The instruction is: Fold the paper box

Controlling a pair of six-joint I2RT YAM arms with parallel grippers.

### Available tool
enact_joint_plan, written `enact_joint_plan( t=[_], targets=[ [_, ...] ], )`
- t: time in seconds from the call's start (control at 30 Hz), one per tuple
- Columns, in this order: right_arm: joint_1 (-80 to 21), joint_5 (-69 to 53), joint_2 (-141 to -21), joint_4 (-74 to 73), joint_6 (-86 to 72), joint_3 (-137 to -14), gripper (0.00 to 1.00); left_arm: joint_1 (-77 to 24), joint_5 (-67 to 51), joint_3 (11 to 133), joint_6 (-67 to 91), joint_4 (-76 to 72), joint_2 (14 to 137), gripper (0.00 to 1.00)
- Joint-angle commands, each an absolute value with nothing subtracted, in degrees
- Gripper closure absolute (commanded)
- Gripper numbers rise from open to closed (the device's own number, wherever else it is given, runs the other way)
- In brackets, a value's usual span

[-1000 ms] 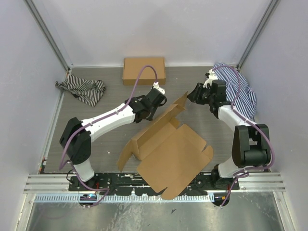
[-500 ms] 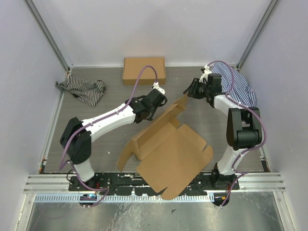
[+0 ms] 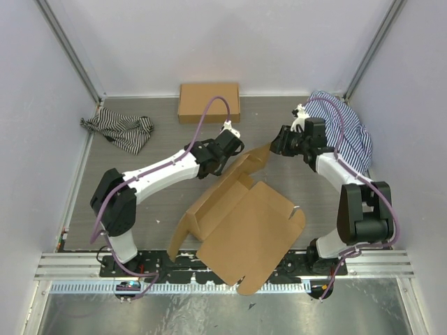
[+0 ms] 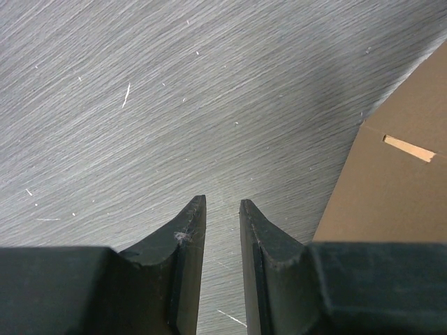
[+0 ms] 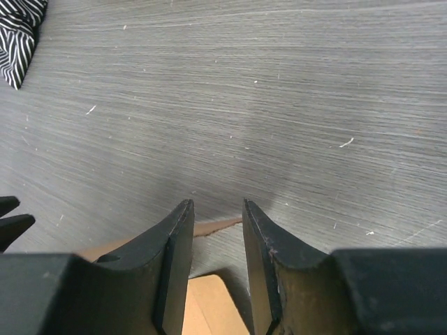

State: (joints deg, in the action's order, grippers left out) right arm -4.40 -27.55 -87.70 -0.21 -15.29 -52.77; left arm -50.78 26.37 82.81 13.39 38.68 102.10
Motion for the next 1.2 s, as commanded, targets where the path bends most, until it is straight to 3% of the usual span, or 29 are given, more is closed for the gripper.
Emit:
enact_joint_plan(
  t=[0.0, 0.6, 0.8, 1.17],
  targets=[
    [-5.1, -26.9, -82.1, -3.0, -13.8, -52.6, 0.6, -51.1, 27.2, 85.1, 14.0, 39.5, 102.9, 0.67],
    [-13.4, -24.3, -71.4, -11.4, -12.6, -48.6, 0.61, -51.1, 26.9, 84.8, 15.1, 39.8, 103.9, 0.68],
    [-15.7, -22.1, -68.8, -13.5, -12.4, -48.5, 0.54, -51.1, 27.1, 83.8, 15.4, 39.6, 104.0, 0.68],
    [-16.3, -22.8, -69.0, -13.6, -10.6, -49.0, 0.52, -51.1, 28.5, 82.5, 15.2, 40.6, 102.0, 0.68]
  ],
)
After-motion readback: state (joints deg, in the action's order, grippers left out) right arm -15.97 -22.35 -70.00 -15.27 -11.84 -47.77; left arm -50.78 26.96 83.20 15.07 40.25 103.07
